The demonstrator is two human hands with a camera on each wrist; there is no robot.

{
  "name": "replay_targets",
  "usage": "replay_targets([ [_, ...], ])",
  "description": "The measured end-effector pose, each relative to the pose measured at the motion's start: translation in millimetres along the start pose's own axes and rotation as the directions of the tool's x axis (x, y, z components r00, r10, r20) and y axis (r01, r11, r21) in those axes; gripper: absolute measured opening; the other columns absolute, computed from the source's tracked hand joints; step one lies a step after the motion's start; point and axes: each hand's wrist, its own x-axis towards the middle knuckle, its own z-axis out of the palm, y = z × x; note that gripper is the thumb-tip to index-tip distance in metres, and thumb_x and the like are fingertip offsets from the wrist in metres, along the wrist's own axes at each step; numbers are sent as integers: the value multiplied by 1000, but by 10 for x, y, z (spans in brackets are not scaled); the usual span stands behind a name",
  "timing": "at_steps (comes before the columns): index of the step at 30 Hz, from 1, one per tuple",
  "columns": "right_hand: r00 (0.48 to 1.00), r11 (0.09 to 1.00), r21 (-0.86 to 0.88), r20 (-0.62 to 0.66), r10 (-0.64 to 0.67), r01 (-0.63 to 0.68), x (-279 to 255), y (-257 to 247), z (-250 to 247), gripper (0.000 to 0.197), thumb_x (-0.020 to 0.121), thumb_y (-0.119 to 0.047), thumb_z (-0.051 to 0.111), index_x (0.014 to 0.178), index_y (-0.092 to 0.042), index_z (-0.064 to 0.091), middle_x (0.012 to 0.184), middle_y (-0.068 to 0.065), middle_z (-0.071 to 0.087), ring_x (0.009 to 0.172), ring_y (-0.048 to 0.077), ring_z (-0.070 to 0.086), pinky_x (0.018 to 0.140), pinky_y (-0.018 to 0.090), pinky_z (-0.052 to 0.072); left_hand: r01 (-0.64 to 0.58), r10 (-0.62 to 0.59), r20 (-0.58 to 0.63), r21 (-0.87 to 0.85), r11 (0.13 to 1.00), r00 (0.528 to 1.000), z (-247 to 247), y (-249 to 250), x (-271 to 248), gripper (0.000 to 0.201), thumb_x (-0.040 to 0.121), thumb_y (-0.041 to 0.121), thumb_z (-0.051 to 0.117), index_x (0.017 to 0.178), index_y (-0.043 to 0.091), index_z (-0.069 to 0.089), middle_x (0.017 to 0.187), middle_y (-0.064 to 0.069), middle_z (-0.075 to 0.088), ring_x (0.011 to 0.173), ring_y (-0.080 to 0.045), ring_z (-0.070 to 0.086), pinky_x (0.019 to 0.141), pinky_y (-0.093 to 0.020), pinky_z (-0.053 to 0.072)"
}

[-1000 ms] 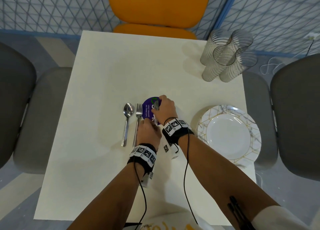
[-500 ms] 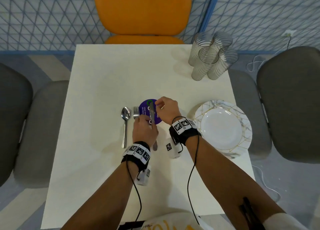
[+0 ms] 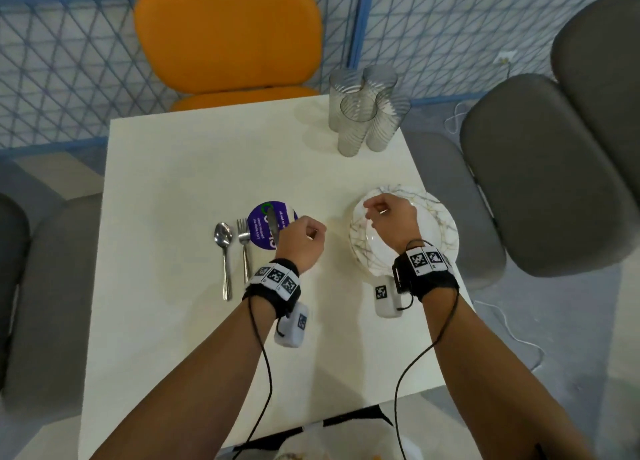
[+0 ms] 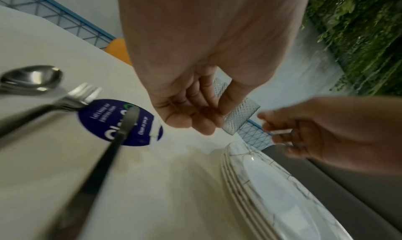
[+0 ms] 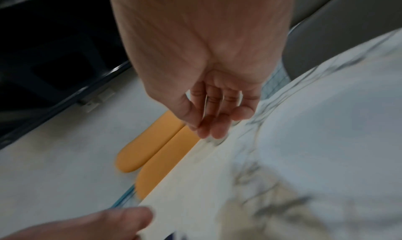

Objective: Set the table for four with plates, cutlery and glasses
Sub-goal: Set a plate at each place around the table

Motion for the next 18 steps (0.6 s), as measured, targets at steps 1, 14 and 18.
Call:
replay_targets([
  [1, 999, 999, -42, -31, 18, -20, 52, 100, -120, 19, 87, -11, 61, 91, -24, 74, 86, -7, 73, 84, 13, 68, 87, 35, 57, 16, -17, 14, 10, 1000, 1000, 56, 49, 51, 9, 97, 18, 62, 94, 25, 68, 95, 4, 72, 89, -18, 71, 77, -30, 57],
  [14, 922, 818, -453, -24, 387, -355, 827, 1110, -783, 59, 86, -38, 65, 138, -17, 47, 139, 15, 51, 128, 40, 48, 105, 49, 44, 286, -305, 100, 166, 944, 947, 877, 285, 459, 56, 98, 41, 64, 143, 9, 53, 135, -9, 65, 123, -28, 61, 89, -27, 42],
  [18, 933, 848, -427, 23, 358, -315, 888, 1174, -761, 59, 86, -44, 67, 135, -15, 51, 135, 19, 54, 126, 40, 50, 101, 47, 47, 331, -340, 50, 125, 935, 939, 1021, 270, 470, 16, 100, 29, 61, 92, 15, 62, 99, -7, 66, 100, -30, 61, 81, -27, 41],
])
